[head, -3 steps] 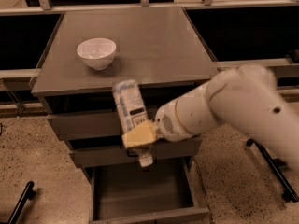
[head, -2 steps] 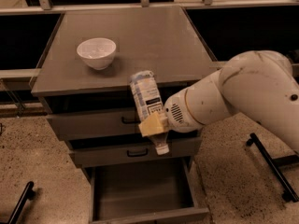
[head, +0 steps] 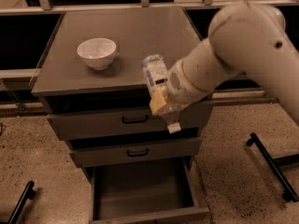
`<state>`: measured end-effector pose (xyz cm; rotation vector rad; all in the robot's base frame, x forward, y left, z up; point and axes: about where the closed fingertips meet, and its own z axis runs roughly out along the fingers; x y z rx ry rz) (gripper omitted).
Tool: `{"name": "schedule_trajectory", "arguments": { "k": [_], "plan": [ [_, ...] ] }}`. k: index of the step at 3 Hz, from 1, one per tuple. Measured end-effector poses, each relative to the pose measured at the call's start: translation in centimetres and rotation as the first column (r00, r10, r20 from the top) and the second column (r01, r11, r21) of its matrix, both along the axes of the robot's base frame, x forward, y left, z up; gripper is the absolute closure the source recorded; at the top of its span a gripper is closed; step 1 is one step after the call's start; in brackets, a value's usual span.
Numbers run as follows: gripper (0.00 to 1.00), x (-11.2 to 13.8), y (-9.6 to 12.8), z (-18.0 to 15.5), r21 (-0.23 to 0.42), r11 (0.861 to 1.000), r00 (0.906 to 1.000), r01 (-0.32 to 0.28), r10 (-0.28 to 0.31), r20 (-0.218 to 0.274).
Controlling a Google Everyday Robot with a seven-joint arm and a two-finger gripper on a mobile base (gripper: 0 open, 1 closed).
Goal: Pick blue plastic bottle from bottom drawer and place on counter
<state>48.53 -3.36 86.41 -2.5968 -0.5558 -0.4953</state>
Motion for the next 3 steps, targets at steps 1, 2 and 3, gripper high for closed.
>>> {"name": "schedule_trajectory", "arguments": {
  "k": [1, 2, 3],
  "plan": [
    [1.0, 4.3, -3.5, 0.1, -0.104, 0.993, 0.9953, 0.057, -0.065, -0.072],
    [1.0, 9.7, -6.3, 0.1, -0.193, 0.975, 0.988, 0.106, -0.126, -0.09],
    [0.84, 16.1, -6.5, 0.9, -0.225, 0.964, 0.9873, 0.139, -0.153, -0.044]
  ]
}}
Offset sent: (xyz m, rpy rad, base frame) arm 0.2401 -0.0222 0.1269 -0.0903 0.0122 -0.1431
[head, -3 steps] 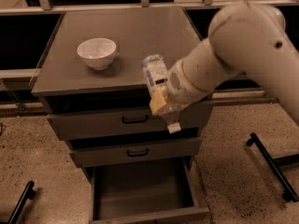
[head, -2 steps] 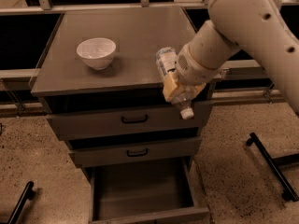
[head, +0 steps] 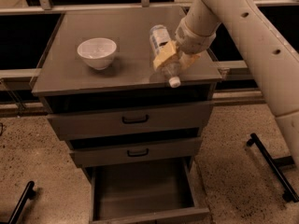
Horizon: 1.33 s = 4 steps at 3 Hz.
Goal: Pick blue plastic bottle from bottom drawer and place on counter
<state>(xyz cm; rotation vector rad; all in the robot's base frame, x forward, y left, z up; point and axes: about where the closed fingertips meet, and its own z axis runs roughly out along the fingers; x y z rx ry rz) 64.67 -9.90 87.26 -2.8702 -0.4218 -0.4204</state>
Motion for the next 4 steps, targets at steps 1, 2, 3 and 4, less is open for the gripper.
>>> {"name": "schedule_trajectory", "arguments": {
  "k": [1, 2, 3, 4],
  "plan": [
    [0.61, 6.0, 0.2, 1.7, -0.047, 0.998, 0.9969, 0.029, -0.025, 0.074],
    [0.37, 11.7, 1.2, 3.2, -0.093, 0.991, 0.9855, 0.092, -0.078, 0.151],
    [0.15, 14.2, 3.8, 5.8, -0.058, 0.993, 0.9698, 0.099, -0.084, 0.229],
    [0.0, 14.2, 3.9, 5.7, -0.053, 0.994, 0.9698, 0.096, -0.081, 0.23]
  ]
}}
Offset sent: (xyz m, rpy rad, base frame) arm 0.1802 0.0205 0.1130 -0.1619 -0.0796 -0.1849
